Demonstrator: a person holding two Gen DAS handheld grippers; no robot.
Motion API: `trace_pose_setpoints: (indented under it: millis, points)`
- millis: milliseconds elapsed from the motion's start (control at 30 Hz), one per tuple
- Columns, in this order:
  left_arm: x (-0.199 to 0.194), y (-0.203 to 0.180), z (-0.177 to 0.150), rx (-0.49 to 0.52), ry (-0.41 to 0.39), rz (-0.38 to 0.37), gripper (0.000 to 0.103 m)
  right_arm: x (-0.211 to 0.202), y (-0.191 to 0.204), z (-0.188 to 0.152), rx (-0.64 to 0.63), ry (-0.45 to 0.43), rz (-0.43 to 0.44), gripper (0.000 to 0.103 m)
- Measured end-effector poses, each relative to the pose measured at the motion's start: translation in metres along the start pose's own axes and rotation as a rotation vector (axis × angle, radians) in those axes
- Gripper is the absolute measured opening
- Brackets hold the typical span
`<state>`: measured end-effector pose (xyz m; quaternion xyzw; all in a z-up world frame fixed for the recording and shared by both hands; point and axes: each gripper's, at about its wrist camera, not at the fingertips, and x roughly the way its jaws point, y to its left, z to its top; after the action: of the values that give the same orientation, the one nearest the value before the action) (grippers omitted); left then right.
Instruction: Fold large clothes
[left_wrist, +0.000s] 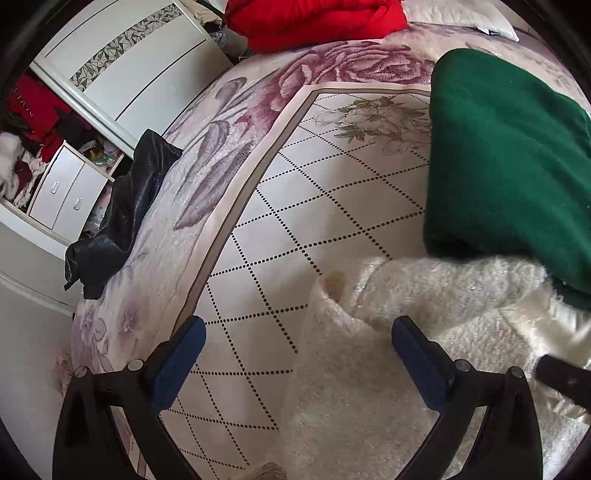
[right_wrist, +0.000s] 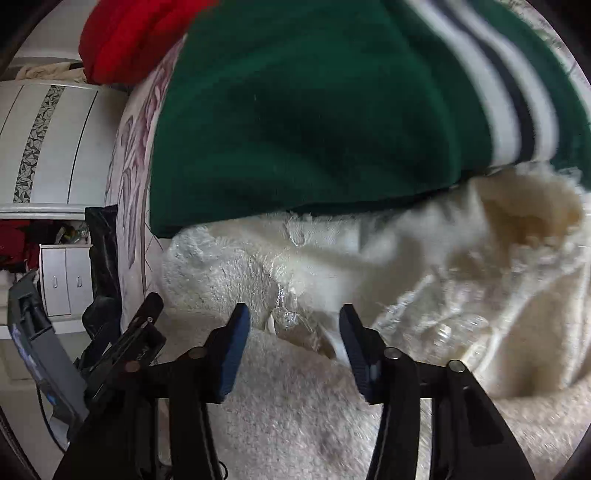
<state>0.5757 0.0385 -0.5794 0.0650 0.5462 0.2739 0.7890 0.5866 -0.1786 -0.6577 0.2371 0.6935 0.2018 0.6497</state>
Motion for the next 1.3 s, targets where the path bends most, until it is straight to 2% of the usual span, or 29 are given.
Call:
trace_pose_setpoints:
  millis: [33, 67, 100, 200, 300, 333, 400, 467, 533, 600, 667, 733, 767, 833, 900, 933, 1000, 1033, 1067, 1133, 1200, 1233, 1300]
  points:
    - [0.002, 0.0, -0.001, 0.004, 0.001, 0.006, 0.103, 0.011, -0.001, 0.0, -0.008, 0.018, 0.009, 0.042]
    - [0.004, 0.001, -0.002, 0.005, 0.003, 0.005, 0.103, 0.019, 0.001, -0.001, -0.037, 0.026, 0.016, 0.02]
    - [0.005, 0.002, -0.002, 0.005, 0.004, 0.004, 0.103, 0.023, 0.004, -0.002, -0.06, 0.017, -0.013, 0.015]
    - [0.005, 0.007, -0.003, -0.003, -0.002, -0.005, 0.103, 0.006, 0.02, -0.018, -0.098, -0.105, -0.121, 0.013]
    - [0.006, 0.01, -0.003, -0.013, -0.007, -0.01, 0.103, -0.008, 0.042, -0.03, -0.138, -0.203, -0.189, 0.013]
    - [0.007, 0.01, -0.003, -0.014, -0.004, -0.012, 0.103, -0.006, 0.048, -0.028, -0.154, -0.2, -0.212, 0.013]
    - [0.007, 0.01, -0.003, -0.011, 0.006, -0.017, 0.103, 0.011, 0.044, -0.02, -0.148, -0.121, -0.233, 0.013]
    - [0.003, 0.015, -0.003, -0.016, 0.007, -0.03, 0.103, 0.009, 0.031, -0.011, -0.098, -0.082, -0.187, 0.015]
    - [-0.006, 0.022, -0.004, -0.03, 0.003, -0.051, 0.103, -0.013, 0.022, -0.015, -0.029, -0.055, -0.138, 0.021]
    - [-0.015, 0.029, -0.007, -0.042, -0.001, -0.073, 0.103, -0.052, 0.013, -0.029, 0.03, -0.113, -0.123, 0.027]
    - [-0.026, 0.034, -0.01, -0.052, -0.001, -0.099, 0.103, -0.087, -0.004, -0.045, 0.088, -0.182, -0.199, 0.064]
    - [-0.031, 0.033, -0.013, -0.053, 0.004, -0.118, 0.103, -0.105, -0.017, -0.047, 0.111, -0.216, -0.296, 0.083]
    - [-0.032, 0.031, -0.013, -0.052, -0.001, -0.116, 0.103, -0.107, -0.025, -0.043, 0.119, -0.218, -0.331, 0.083]
    - [-0.029, 0.02, -0.016, -0.032, -0.002, -0.107, 0.103, -0.09, -0.045, -0.027, 0.099, -0.187, -0.309, 0.083]
    - [-0.023, 0.01, -0.02, -0.024, -0.025, -0.089, 0.103, -0.056, -0.059, -0.014, 0.088, -0.119, -0.347, 0.08]
    - [-0.02, 0.004, -0.022, -0.003, -0.032, -0.075, 0.103, -0.044, -0.059, -0.011, 0.049, -0.115, -0.384, 0.07]
    - [-0.013, -0.002, -0.027, 0.018, -0.039, -0.073, 0.103, -0.04, -0.042, -0.013, -0.041, -0.177, -0.489, 0.058]
    - [-0.012, -0.001, -0.029, 0.016, -0.047, -0.072, 0.103, -0.044, -0.031, -0.015, -0.074, -0.213, -0.518, 0.03]
    - [-0.011, 0.0, -0.031, 0.013, -0.051, -0.072, 0.103, -0.053, -0.027, -0.016, -0.066, -0.258, -0.496, 0.027]
    - [-0.01, 0.005, -0.035, -0.005, -0.051, -0.073, 0.103, -0.057, -0.038, -0.017, -0.028, -0.273, -0.443, 0.027]
    - [-0.011, 0.009, -0.037, -0.013, -0.031, -0.089, 0.103, -0.066, -0.053, -0.023, 0.019, -0.263, -0.355, 0.032]
    - [-0.014, 0.012, -0.039, -0.019, -0.023, -0.103, 0.103, -0.078, -0.059, -0.03, 0.043, -0.253, -0.31, 0.037]
    - [-0.026, 0.019, -0.043, -0.026, -0.029, -0.128, 0.103, -0.114, -0.069, -0.053, 0.093, -0.261, -0.233, 0.039]
